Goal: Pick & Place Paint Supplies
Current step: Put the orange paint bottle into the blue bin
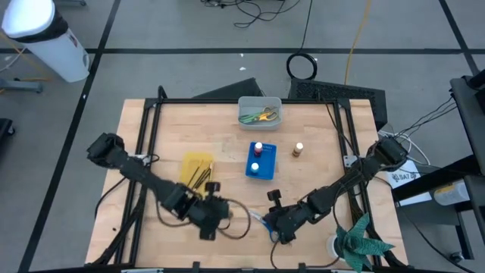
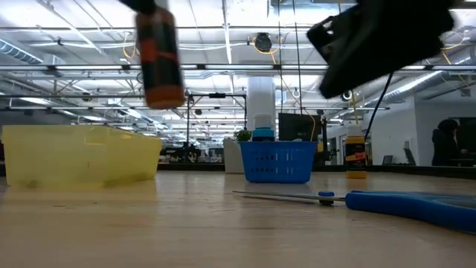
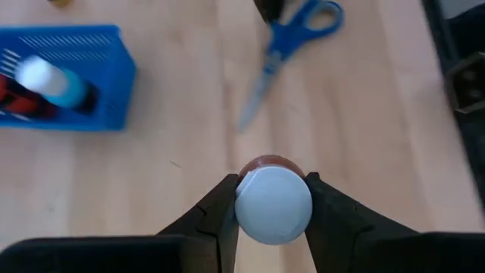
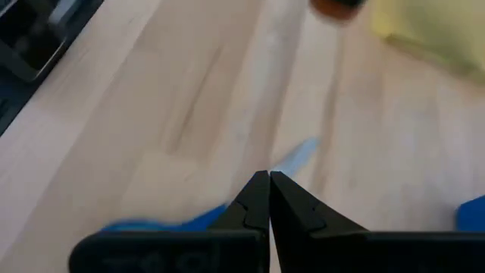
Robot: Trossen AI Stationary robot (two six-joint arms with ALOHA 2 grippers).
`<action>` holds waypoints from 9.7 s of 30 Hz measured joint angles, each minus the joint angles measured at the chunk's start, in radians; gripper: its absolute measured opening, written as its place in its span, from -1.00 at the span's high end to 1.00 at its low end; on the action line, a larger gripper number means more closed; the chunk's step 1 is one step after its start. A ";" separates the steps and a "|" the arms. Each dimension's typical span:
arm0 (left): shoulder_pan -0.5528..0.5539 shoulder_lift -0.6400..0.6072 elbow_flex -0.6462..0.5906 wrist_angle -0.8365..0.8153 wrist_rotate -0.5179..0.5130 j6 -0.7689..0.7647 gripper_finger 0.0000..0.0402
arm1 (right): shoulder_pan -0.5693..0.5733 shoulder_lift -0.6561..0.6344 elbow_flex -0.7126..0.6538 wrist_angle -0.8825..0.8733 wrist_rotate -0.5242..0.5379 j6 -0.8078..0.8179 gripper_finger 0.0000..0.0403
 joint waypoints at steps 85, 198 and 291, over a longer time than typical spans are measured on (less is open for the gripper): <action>0.147 -0.004 0.016 0.797 -0.067 0.396 -0.63 | -0.067 -0.215 -0.002 0.395 0.185 -0.279 0.42; 0.287 -0.078 -0.473 1.369 0.074 0.368 0.44 | -0.135 -0.456 -0.029 0.122 0.073 -0.222 -0.25; 0.304 -0.157 -0.473 1.195 0.117 0.211 -0.28 | -0.424 -0.379 -0.454 -0.146 -0.084 0.186 -0.18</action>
